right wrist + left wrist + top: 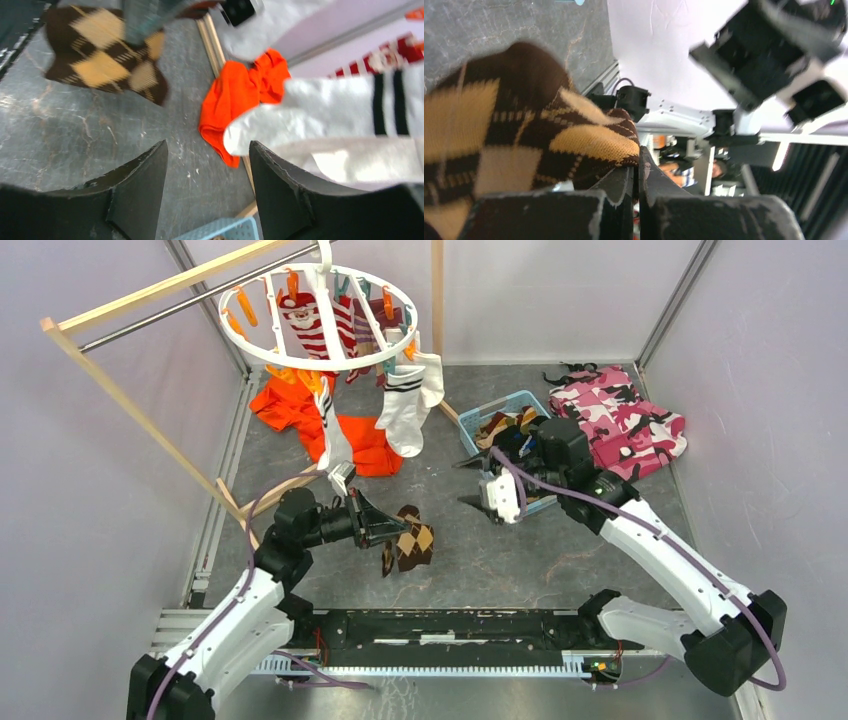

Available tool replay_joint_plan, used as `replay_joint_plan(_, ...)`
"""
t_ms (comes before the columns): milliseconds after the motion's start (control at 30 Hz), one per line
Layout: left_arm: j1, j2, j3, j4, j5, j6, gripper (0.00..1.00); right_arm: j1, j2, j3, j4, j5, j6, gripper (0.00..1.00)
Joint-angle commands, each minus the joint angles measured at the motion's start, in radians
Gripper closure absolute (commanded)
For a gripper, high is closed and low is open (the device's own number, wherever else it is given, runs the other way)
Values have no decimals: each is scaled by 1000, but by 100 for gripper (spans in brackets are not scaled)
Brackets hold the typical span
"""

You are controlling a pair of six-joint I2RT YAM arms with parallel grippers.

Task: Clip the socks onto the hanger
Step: Pick up the sock from the bin.

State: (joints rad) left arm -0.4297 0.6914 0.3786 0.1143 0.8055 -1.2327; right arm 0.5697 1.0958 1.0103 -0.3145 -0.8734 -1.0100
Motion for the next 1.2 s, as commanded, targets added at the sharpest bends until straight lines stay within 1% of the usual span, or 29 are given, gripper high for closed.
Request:
replay_joint_plan(0, 21, 18, -64, 218, -106, -347, 98, 73, -17, -43, -67, -84, -213, 33)
replay_joint_plan(67, 21, 28, -95, 305, -150, -455, 98, 125, -21, -69, -45, -59, -234, 33)
replay_joint_plan(167, 22, 32, -128, 374, -194, -575, 98, 185, -31, -116, 25, -6, -254, 33)
replay_joint_plan(367, 22, 17, -143, 412, -220, -687, 98, 263, -34, -214, 178, 134, -368, 30)
replay_joint_plan(633, 22, 16, -180, 525, -188, -803, 98, 274, -34, -302, 446, 322, -384, 26)
replay_joint_plan(733, 22, 29, -178, 550, -170, -813, 98, 274, -25, -314, 527, 318, -339, 25)
replay_joint_plan(833, 23, 54, -173, 595, -167, -834, 98, 283, -22, -321, 573, 272, -314, 25)
replay_joint_plan(1033, 22, 97, -150, 635, -155, -835, 98, 335, -28, -328, 646, 225, -240, 25)
replay_joint_plan(1167, 22, 114, -149, 659, -157, -839, 98, 364, -28, -320, 645, 200, -233, 26)
